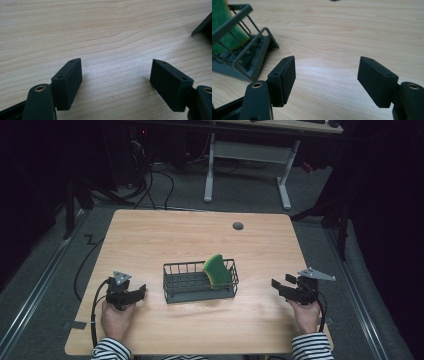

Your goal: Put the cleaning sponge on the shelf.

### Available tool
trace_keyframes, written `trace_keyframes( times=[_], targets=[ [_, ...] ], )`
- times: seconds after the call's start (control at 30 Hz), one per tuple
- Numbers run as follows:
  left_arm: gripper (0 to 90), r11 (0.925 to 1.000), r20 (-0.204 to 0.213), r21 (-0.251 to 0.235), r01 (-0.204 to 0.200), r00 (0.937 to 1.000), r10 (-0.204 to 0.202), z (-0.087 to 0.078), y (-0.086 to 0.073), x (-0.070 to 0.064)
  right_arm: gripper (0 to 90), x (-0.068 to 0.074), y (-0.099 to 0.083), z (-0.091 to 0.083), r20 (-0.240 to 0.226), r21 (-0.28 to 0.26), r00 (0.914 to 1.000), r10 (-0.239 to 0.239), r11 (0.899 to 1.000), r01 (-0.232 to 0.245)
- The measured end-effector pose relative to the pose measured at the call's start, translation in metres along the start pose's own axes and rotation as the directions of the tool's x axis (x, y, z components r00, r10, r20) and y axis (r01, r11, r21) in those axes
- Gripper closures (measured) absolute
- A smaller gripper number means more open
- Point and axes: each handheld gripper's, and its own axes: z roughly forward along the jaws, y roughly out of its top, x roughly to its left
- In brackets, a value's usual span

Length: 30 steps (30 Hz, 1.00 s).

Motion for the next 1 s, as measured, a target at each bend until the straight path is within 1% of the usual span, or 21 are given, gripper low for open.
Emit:
trace_keyframes(
  times=[0.03,0.07,0.1,0.13,0.23,0.27,0.33,0.37,0.4,0.43,0.47,0.5,0.6,0.63,0.83,0.87,0.9,0.97,1.0],
  targets=[
    [26.3,1.0,0.0,0.0,0.0,1.0,0.0,0.0,0.0,0.0,31.4,-0.002,-0.002,0.0,0.002,-0.002,1.0,-0.002,1.0,0.002],
    [26.3,1.0,0.0,0.0,0.0,1.0,0.0,0.0,0.0,0.0,31.8,-0.005,-0.008,-0.002,0.01,0.002,0.9997,0.02,1.0,-0.02],
    [26.3,1.0,0.0,0.0,0.0,1.0,0.0,0.0,0.0,0.0,31.8,-0.005,-0.008,-0.002,0.01,0.002,0.9997,0.02,1.0,-0.02],
    [26.3,1.0,0.0,0.0,0.0,1.0,0.0,0.0,0.0,0.0,32.0,-0.008,-0.013,-0.002,0.017,0.003,0.9996,0.023,1.0,-0.023],
    [26.3,1.0,0.0,0.0,0.0,1.0,0.0,0.0,0.0,0.0,32.0,-0.01,-0.017,-0.001,0.022,0.007,0.9994,0.028,1.0,-0.028],
    [26.2,1.0,0.0,0.0,0.0,1.0,0.0,0.0,0.0,0.0,32.0,-0.012,-0.023,0.0,0.029,0.019,0.999,0.035,0.999,-0.035],
    [26.3,1.0,0.0,0.0,0.0,1.0,0.0,0.0,0.0,0.0,32.0,-0.012,-0.025,0.001,0.035,0.026,0.9989,0.031,0.999,-0.032],
    [26.2,1.0,0.001,0.0,0.0,1.0,0.0,0.0,0.0,0.0,32.1,-0.012,-0.029,0.002,0.046,0.035,0.9987,0.02,0.999,-0.022],
    [26.2,1.0,0.0,0.0,0.0,1.0,0.0,0.0,0.0,0.0,32.0,-0.012,-0.031,0.003,0.049,0.038,0.9985,0.025,0.999,-0.027],
    [26.3,1.0,0.0,0.0,0.0,1.0,0.0,0.0,0.0,0.0,32.0,-0.012,-0.033,0.004,0.053,0.039,0.9985,0.015,0.999,-0.017],
    [26.3,1.0,0.001,0.0,0.0,1.0,0.0,0.0,0.0,0.0,32.0,-0.012,-0.033,0.004,0.053,0.039,0.9985,0.015,0.999,-0.017],
    [26.2,1.0,0.0,0.0,0.0,1.0,0.0,0.0,0.0,0.0,31.9,-0.011,-0.036,0.007,0.06,0.05,0.9982,0.004,0.999,-0.007],
    [26.3,1.0,0.001,0.0,0.0,1.0,0.0,0.0,0.0,0.0,31.8,-0.008,-0.039,0.009,0.061,0.059,0.9982,0.002,0.998,-0.005],
    [26.2,1.0,0.001,0.0,0.0,1.0,0.0,0.0,0.0,0.0,31.0,-0.006,-0.042,0.013,0.068,0.075,0.9977,-0.005,0.997,0.0],
    [26.2,1.0,0.001,0.0,-0.001,1.0,0.001,0.0,0.0,0.0,31.0,0.0,-0.046,0.019,0.074,0.083,0.997,-0.021,0.996,0.015],
    [26.2,1.0,0.001,0.0,-0.001,1.0,0.001,0.0,0.0,0.0,31.0,0.001,-0.047,0.02,0.073,0.086,0.997,-0.026,0.996,0.02],
    [26.2,1.0,0.001,0.0,-0.001,1.0,0.001,0.0,0.0,0.0,30.8,0.003,-0.048,0.022,0.078,0.1,0.9959,-0.046,0.994,0.038],
    [26.2,1.0,0.001,0.0,-0.001,1.0,0.001,0.0,0.0,0.0,30.7,0.004,-0.048,0.023,0.079,0.102,0.9957,-0.047,0.994,0.039],
    [26.2,1.0,0.001,0.001,-0.002,1.0,0.002,0.0,0.0,0.0,30.4,0.005,-0.048,0.023,0.083,0.108,0.9949,-0.058,0.993,0.049]
  ],
)
